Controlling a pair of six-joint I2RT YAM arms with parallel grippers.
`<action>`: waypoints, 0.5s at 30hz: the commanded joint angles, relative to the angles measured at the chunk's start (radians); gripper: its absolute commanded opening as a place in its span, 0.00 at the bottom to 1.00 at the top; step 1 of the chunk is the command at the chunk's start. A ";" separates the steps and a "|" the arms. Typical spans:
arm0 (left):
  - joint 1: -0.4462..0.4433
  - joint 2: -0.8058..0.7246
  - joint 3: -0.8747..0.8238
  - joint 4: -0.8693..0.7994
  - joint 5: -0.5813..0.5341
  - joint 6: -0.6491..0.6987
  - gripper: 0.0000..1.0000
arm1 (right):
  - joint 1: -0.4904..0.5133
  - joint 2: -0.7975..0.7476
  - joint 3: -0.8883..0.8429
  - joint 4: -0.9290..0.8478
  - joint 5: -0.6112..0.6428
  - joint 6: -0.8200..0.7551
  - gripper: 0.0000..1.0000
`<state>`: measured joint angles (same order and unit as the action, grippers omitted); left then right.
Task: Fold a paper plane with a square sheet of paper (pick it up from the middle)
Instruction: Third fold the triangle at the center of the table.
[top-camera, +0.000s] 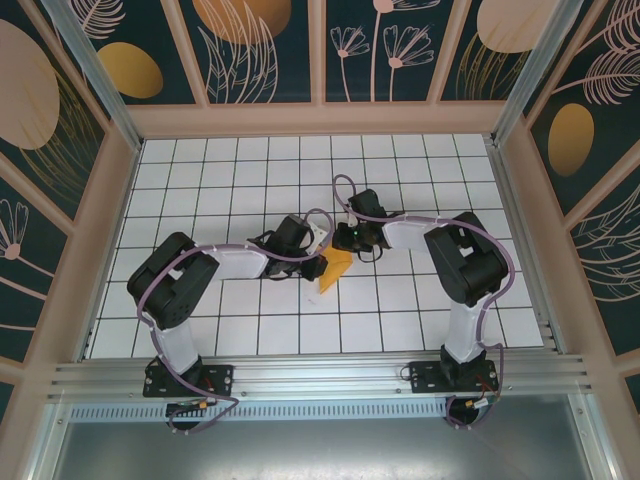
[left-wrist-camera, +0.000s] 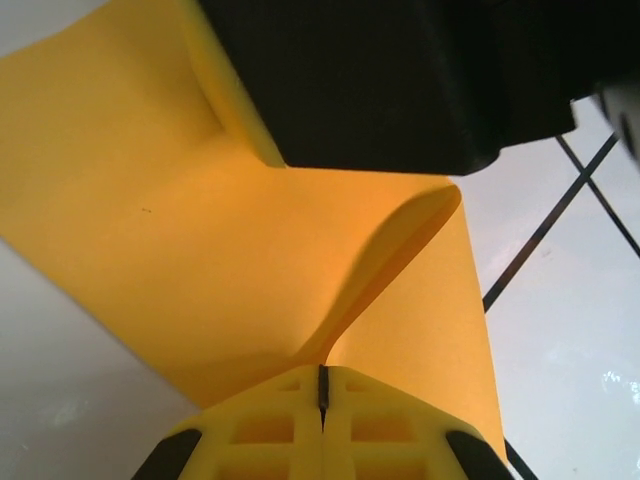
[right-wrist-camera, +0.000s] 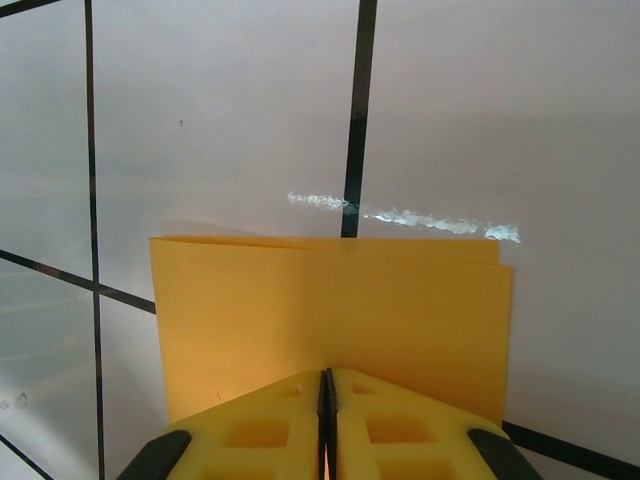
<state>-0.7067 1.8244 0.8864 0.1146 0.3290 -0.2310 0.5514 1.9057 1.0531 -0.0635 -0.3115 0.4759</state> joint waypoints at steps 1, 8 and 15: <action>0.007 0.017 -0.016 -0.011 -0.015 0.019 0.02 | 0.004 0.038 0.008 -0.067 -0.004 -0.016 0.13; 0.007 0.034 -0.039 0.012 -0.001 0.009 0.03 | 0.004 -0.001 0.025 -0.075 -0.026 -0.013 0.14; 0.008 0.038 -0.037 0.022 0.021 0.010 0.03 | 0.001 -0.194 -0.067 -0.052 -0.017 0.058 0.16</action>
<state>-0.7063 1.8309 0.8696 0.1394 0.3382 -0.2314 0.5514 1.8275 1.0298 -0.0975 -0.3264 0.4923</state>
